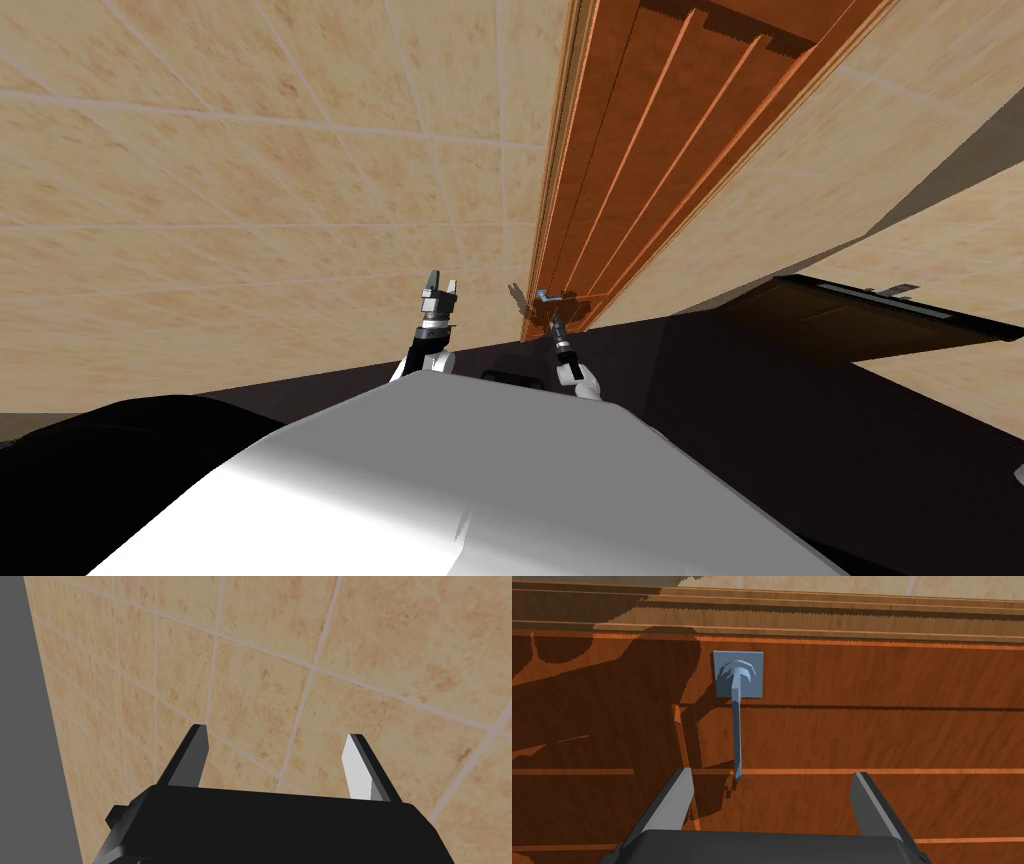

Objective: Pull the door open

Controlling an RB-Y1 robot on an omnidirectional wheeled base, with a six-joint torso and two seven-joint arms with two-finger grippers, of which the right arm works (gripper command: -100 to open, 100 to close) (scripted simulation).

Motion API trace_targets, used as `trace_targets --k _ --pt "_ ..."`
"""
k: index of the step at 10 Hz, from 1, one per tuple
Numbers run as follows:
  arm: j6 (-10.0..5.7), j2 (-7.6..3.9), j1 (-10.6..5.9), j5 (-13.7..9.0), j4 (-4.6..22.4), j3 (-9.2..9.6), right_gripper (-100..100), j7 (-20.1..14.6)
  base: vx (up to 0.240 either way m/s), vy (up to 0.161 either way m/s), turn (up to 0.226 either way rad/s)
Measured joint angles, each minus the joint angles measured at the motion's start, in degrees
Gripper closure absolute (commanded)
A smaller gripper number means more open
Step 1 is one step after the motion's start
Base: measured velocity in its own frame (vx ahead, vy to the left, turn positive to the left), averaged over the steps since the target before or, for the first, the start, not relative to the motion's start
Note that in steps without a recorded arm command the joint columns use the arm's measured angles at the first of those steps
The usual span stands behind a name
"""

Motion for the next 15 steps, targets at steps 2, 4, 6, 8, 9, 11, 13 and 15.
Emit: trace_targets --k 2,4,6,8,9,11,13,15 --pt "-0.17 -0.05 -0.71 -0.02 1.61 0.26 -100 -0.43 0.039 -0.08 0.075" --pt "-1.31 -0.06 -2.1 -0.1 4.99 0.52 -100 -0.9 0.052 -0.12 0.131" --pt "-1.9 -0.09 -3.14 -0.14 7.44 0.81 -100 -1.41 0.029 -0.114 0.103" --pt "-2.42 -0.17 -4.03 -0.17 9.64 1.1 -100 -1.91 0.026 -0.075 0.054" --pt "-2.44 -0.18 -4.05 -0.17 9.71 1.12 -100 -1.96 0.025 0.067 0.229" --pt "-1.89 -1.22 -2.68 -0.63 7.71 0.55 -100 -2.42 0.022 0.087 0.036" --pt "-5.16 -1.87 -4.9 -1.37 14.08 -0.43 -100 -2.78 0.054 0.124 0.192" --pt "-4.54 -2.42 -3.46 -1.63 11.8 -0.76 -100 -3.07 0.058 0.075 0.157"
